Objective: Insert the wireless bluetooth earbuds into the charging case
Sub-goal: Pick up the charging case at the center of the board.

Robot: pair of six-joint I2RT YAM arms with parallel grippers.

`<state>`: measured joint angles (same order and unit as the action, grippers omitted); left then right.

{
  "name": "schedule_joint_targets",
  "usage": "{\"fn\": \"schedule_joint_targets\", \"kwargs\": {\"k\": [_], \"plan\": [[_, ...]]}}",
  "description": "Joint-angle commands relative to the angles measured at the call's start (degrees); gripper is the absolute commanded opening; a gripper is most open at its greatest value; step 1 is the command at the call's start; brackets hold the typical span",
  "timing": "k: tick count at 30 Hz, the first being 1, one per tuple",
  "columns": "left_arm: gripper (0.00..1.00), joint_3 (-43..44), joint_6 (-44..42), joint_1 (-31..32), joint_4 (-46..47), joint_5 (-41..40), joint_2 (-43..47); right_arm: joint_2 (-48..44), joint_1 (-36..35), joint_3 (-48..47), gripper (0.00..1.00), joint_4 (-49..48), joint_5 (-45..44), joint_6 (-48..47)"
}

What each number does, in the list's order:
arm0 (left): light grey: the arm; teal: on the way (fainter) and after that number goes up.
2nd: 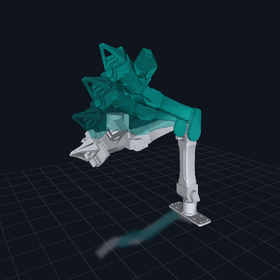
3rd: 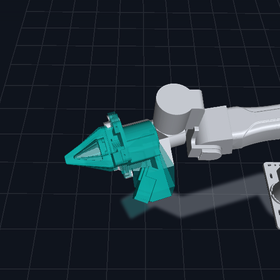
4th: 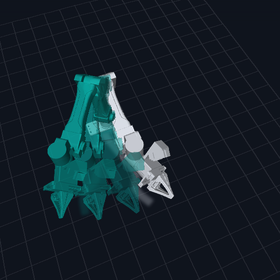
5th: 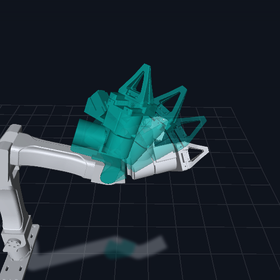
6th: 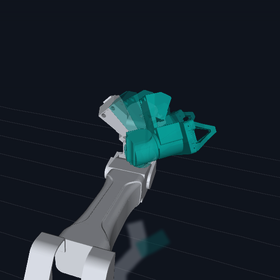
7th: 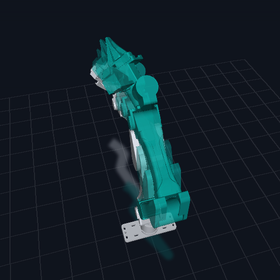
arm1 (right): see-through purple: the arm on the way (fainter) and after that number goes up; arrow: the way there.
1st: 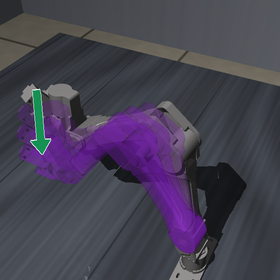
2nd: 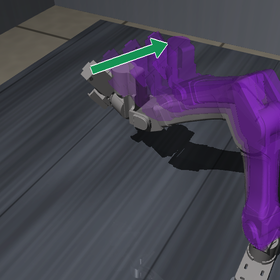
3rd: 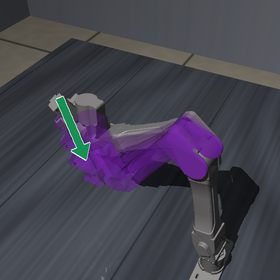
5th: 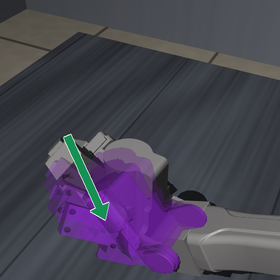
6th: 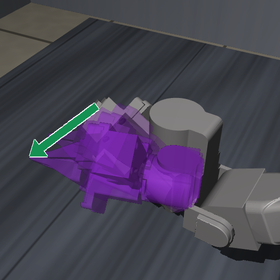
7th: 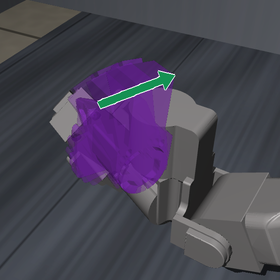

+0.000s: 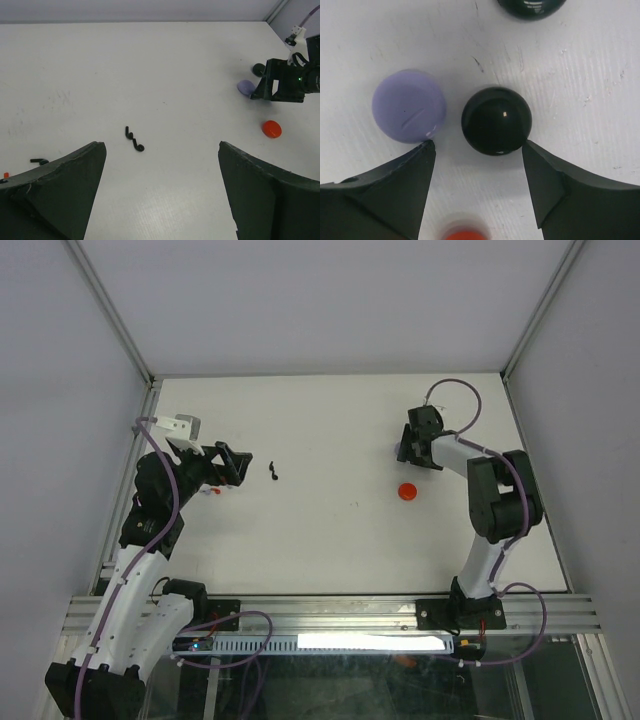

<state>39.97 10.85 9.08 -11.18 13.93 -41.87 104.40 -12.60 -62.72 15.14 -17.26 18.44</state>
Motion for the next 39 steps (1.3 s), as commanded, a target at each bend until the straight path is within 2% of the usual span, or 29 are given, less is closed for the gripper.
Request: {"fn": "schedule_joint_targets", "kwargs": {"k": [1,10,13,20,28,34,39], "plan": [[0.99,1.7,-1.5,0.4,1.7,-0.5,0.2,3.4,-0.9,-5.6,0.72,4.0,-6.9,4.9],[0.99,1.7,-1.0,0.5,1.7,-0.6,0.3,6.6,-1.2,-9.8,0.71,8.6,-12.5,9.1],[0.99,1.7,-0.9,0.6,1.7,-0.3,0.4,7.0,-1.1,-9.4,0.66,7.7,-11.0,9.3],[0.99,1.7,-0.8,0.7,1.7,-0.7,0.7,8.5,0.2,-10.9,0.64,8.2,-7.9,9.1],[0.99,1.4,-0.8,0.7,2.2,0.9,0.3,7.5,0.6,-9.9,0.53,7.6,-8.0,6.8],[0.99,1.7,-0.1,0.6,2.1,3.6,-0.9,1.4,-0.2,-7.0,0.45,6.8,-6.2,1.2],[0.99,3.4,1.4,0.6,1.1,9.9,-4.4,-6.6,-4.7,-4.8,0.42,7.5,-2.6,-5.7]]}}
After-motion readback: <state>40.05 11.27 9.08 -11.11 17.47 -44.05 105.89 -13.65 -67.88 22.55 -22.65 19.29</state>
